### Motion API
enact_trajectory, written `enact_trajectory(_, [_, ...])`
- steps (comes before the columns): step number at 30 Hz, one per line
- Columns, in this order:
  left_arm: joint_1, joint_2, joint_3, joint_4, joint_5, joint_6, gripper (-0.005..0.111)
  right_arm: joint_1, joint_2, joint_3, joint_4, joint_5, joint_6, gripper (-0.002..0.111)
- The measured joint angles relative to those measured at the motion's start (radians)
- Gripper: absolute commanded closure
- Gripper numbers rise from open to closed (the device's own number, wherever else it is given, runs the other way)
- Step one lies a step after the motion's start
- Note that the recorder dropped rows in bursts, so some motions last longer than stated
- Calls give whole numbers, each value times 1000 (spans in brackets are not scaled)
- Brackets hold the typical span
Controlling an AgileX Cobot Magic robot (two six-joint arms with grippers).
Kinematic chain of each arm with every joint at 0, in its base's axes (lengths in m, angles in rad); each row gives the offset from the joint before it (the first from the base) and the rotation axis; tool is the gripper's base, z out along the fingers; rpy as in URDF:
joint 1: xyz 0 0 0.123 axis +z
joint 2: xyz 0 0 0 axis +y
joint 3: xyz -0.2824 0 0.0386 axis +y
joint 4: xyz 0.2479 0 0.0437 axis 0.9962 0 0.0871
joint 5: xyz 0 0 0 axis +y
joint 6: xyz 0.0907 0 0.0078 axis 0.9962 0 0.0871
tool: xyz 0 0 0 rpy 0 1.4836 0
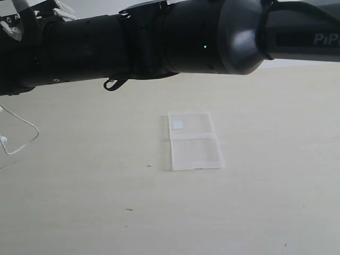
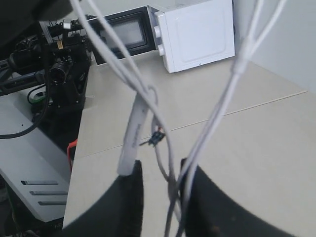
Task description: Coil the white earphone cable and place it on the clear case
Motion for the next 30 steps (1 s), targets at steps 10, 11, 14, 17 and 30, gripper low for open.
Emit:
enact_trajectory(10, [0,0,0,23,-40,-58,107,0,0,0,0,0,6,108])
enact_trajectory(11, [0,0,0,23,-43,-58,107,0,0,0,0,0,11,108])
enact_trajectory(14, [0,0,0,23,-46,-58,107,0,0,0,1,0,17,108])
enact_trajectory(17, [0,0,0,23,-46,-58,107,0,0,0,-3,0,24,108])
enact_trajectory(30, [0,-6,4,19,-23,-36,107,0,-6,0,-227,-54,216,108])
